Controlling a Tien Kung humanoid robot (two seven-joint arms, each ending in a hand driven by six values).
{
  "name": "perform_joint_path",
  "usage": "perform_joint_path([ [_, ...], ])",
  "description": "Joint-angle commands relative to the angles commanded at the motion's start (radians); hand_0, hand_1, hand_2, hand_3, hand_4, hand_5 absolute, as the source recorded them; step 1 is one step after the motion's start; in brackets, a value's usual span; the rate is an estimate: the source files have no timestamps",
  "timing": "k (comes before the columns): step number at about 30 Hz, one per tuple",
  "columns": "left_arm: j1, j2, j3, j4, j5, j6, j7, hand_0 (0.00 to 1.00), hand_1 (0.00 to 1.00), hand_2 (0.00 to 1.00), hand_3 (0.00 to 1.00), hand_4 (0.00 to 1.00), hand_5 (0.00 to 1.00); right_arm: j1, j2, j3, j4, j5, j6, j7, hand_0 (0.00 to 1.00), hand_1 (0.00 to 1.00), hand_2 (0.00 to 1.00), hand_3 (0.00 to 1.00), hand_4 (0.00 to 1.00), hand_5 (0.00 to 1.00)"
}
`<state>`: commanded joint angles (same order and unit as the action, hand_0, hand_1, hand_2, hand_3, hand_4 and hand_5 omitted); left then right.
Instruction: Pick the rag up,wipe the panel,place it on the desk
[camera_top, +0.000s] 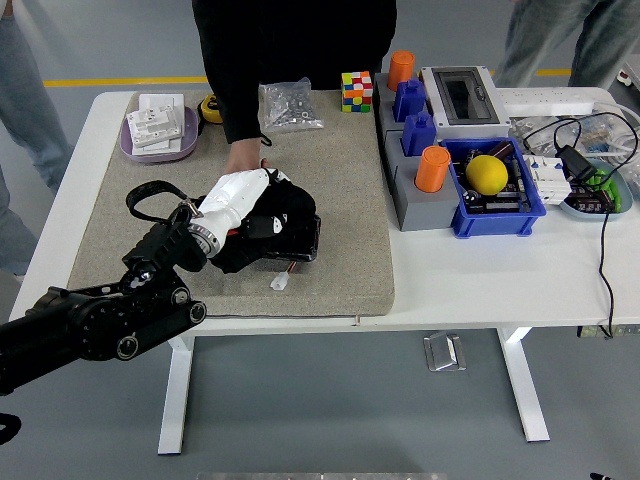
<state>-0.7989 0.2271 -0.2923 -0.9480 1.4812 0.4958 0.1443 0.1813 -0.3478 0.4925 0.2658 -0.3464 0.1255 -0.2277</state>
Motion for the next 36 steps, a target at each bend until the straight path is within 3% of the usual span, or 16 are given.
perform_joint_path([
  [9, 0.020, 0.034, -0.031, 0.008, 0.011, -0.002, -0.002, 0.297, 0.174, 0.668, 0.668, 0.355, 0.002, -0.003, 0.003, 0.007, 0.000, -0.001, 0.000, -0.001, 0.781, 0.643, 0.713, 0.664, 0.998, 0.553],
  [15, 0.042, 0.071, -0.065, 0.022, 0.025, -0.002, -0.004, 0.297, 0.174, 0.667, 0.668, 0.355, 0.002, -0.006, 0.005, 0.013, 0.000, -0.002, 0.000, -0.001, 0.782, 0.643, 0.713, 0.664, 0.998, 0.554],
  [27, 0.059, 0.095, -0.125, 0.039, 0.038, 0.000, -0.008, 0.298, 0.174, 0.666, 0.667, 0.356, 0.002, -0.007, 0.008, 0.024, 0.000, -0.003, 0.000, -0.001, 0.782, 0.644, 0.713, 0.664, 0.998, 0.554],
  [36, 0.080, 0.129, -0.174, 0.057, 0.046, 0.002, -0.013, 0.298, 0.174, 0.666, 0.667, 0.355, 0.002, -0.010, 0.009, 0.029, 0.001, -0.005, 0.000, -0.002, 0.781, 0.643, 0.713, 0.664, 0.998, 0.554],
])
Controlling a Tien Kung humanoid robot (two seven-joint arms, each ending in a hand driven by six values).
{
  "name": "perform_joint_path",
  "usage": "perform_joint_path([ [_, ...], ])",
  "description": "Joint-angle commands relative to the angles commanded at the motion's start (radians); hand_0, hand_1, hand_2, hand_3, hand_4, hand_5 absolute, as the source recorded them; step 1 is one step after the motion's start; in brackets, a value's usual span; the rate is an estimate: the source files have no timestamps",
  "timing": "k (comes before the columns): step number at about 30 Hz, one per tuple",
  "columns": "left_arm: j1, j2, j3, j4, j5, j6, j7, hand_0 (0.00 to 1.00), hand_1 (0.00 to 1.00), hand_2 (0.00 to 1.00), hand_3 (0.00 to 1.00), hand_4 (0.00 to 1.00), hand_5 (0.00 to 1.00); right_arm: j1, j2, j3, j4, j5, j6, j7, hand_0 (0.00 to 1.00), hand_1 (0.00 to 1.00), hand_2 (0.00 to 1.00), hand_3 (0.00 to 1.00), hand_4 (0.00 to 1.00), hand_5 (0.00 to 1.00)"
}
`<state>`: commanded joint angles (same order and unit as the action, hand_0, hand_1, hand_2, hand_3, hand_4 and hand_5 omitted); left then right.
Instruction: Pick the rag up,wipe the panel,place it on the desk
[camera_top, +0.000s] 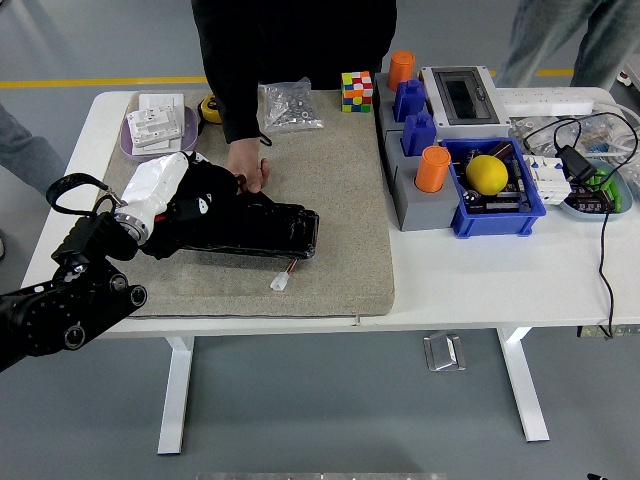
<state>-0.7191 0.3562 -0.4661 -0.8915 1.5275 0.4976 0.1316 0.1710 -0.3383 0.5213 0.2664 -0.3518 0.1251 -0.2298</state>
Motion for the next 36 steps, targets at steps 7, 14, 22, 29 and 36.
perform_joint_path([
  [7, 0.021, 0.020, -0.039, 0.011, 0.008, 0.001, -0.001, 0.298, 0.174, 0.666, 0.667, 0.355, 0.002, 0.000, 0.000, 0.000, 0.000, 0.000, 0.000, 0.000, 0.782, 0.643, 0.713, 0.665, 0.998, 0.554],
  [14, 0.032, 0.031, -0.056, 0.017, 0.012, 0.002, -0.001, 0.297, 0.174, 0.665, 0.666, 0.355, 0.002, 0.001, 0.001, 0.003, 0.001, -0.001, 0.000, 0.000, 0.782, 0.643, 0.713, 0.664, 0.998, 0.554],
  [22, 0.032, 0.029, -0.048, 0.014, 0.011, 0.004, -0.002, 0.298, 0.174, 0.665, 0.666, 0.355, 0.002, 0.000, 0.001, -0.001, 0.000, 0.001, 0.001, -0.001, 0.781, 0.643, 0.713, 0.664, 0.998, 0.554],
  [29, 0.023, 0.013, -0.021, 0.012, 0.004, 0.002, 0.000, 0.298, 0.174, 0.665, 0.665, 0.354, 0.002, 0.004, -0.001, -0.004, 0.000, 0.002, 0.001, -0.001, 0.781, 0.643, 0.713, 0.664, 0.998, 0.554],
  [36, 0.004, -0.011, 0.001, 0.001, -0.003, 0.003, 0.003, 0.298, 0.172, 0.665, 0.664, 0.353, 0.002, 0.006, -0.004, -0.009, 0.000, 0.003, 0.002, 0.000, 0.782, 0.643, 0.713, 0.663, 0.998, 0.554],
])
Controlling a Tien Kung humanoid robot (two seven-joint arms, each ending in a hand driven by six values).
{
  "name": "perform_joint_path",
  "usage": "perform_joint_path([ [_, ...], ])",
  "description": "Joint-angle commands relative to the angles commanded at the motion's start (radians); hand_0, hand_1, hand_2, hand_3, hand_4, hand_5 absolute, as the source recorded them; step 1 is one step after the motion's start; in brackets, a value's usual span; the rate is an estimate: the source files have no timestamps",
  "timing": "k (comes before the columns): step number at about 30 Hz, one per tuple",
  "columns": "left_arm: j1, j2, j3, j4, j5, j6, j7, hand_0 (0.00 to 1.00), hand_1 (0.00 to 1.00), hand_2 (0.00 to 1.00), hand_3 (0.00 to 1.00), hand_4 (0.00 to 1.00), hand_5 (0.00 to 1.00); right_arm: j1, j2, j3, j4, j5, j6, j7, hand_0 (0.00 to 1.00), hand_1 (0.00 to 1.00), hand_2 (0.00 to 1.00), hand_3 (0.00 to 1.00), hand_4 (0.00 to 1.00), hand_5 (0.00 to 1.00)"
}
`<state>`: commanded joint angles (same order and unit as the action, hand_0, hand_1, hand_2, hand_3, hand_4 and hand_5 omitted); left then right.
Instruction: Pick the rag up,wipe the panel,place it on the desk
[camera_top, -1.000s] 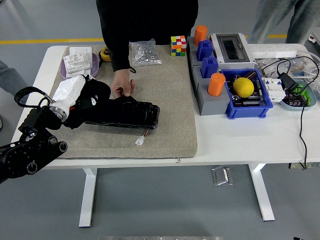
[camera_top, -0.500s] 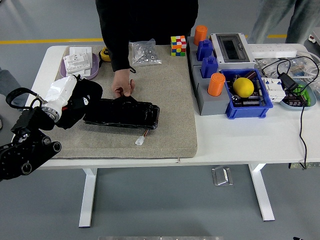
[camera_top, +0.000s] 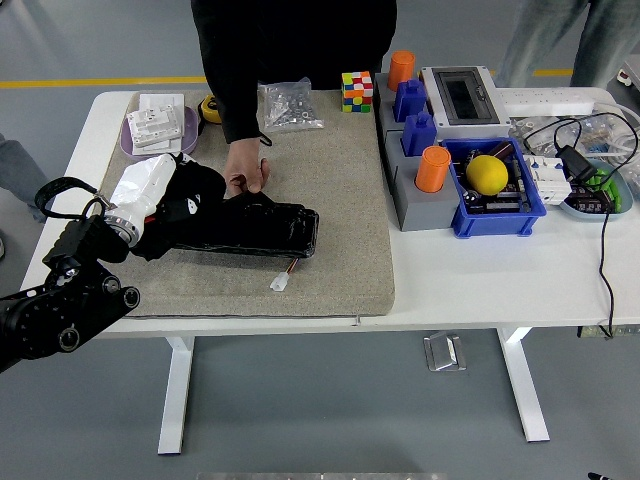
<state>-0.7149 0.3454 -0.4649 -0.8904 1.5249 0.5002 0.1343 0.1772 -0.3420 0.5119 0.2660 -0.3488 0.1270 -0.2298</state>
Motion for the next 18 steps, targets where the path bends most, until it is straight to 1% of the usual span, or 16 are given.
perform_joint_path([
  [5, -0.017, -0.014, 0.025, -0.008, -0.005, 0.000, 0.002, 0.298, 0.172, 0.665, 0.665, 0.354, 0.002, -0.001, -0.003, -0.003, -0.001, 0.001, 0.001, -0.001, 0.783, 0.643, 0.713, 0.663, 0.998, 0.554],
  [18, -0.051, -0.067, 0.109, -0.034, -0.019, 0.002, 0.009, 0.295, 0.172, 0.665, 0.665, 0.354, 0.002, 0.004, -0.008, -0.011, -0.001, 0.003, 0.003, 0.000, 0.782, 0.643, 0.713, 0.662, 0.998, 0.554],
])
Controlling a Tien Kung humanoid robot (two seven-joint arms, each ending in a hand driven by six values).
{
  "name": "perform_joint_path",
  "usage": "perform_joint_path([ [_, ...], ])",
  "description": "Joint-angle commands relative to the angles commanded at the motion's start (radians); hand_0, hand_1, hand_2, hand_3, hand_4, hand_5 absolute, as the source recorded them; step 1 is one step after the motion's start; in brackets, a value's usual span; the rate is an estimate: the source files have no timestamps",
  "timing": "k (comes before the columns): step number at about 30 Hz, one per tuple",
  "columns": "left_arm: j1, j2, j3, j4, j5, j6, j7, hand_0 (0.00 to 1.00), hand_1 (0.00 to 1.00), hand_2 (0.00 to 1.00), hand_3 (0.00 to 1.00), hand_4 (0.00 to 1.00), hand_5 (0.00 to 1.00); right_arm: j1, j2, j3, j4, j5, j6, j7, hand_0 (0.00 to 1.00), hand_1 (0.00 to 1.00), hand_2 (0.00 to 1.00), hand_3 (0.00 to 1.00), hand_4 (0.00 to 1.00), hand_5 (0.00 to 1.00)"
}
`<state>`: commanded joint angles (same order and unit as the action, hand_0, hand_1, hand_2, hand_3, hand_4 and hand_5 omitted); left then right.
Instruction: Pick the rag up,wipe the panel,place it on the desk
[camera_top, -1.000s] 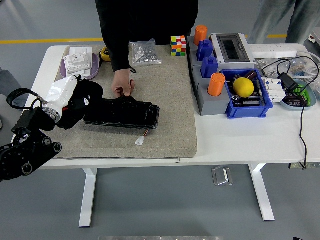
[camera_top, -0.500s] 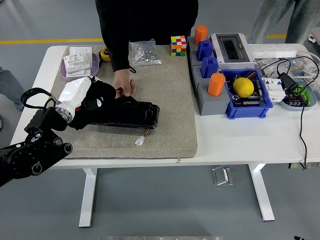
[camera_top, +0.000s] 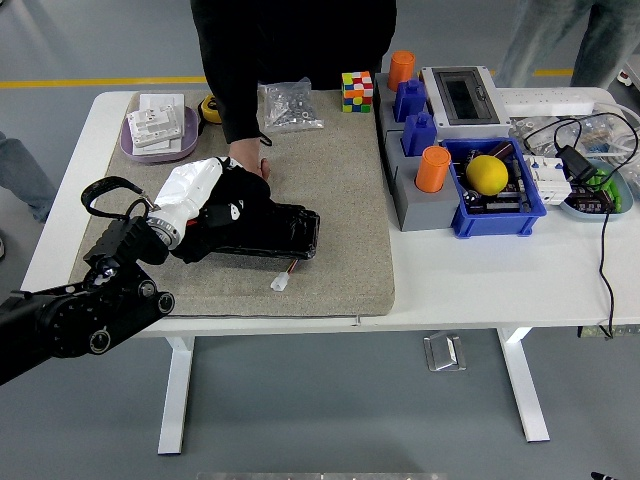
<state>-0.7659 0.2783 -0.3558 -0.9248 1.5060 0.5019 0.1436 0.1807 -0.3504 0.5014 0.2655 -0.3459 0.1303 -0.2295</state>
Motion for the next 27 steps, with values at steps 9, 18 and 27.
perform_joint_path([
  [9, -0.019, -0.024, 0.046, -0.014, -0.005, 0.000, 0.006, 0.295, 0.172, 0.665, 0.664, 0.354, 0.002, 0.002, -0.005, -0.006, -0.001, 0.002, 0.002, 0.000, 0.782, 0.643, 0.712, 0.663, 0.998, 0.554],
  [18, -0.048, -0.057, 0.101, -0.035, -0.011, 0.000, 0.012, 0.296, 0.172, 0.665, 0.666, 0.354, 0.002, 0.002, -0.005, -0.010, -0.001, 0.002, 0.004, 0.002, 0.782, 0.643, 0.713, 0.663, 0.998, 0.554],
  [27, -0.058, -0.096, 0.141, -0.049, -0.016, 0.000, 0.016, 0.294, 0.172, 0.665, 0.665, 0.354, 0.002, -0.005, -0.004, -0.011, -0.002, 0.002, 0.004, 0.002, 0.782, 0.643, 0.712, 0.663, 0.998, 0.555],
])
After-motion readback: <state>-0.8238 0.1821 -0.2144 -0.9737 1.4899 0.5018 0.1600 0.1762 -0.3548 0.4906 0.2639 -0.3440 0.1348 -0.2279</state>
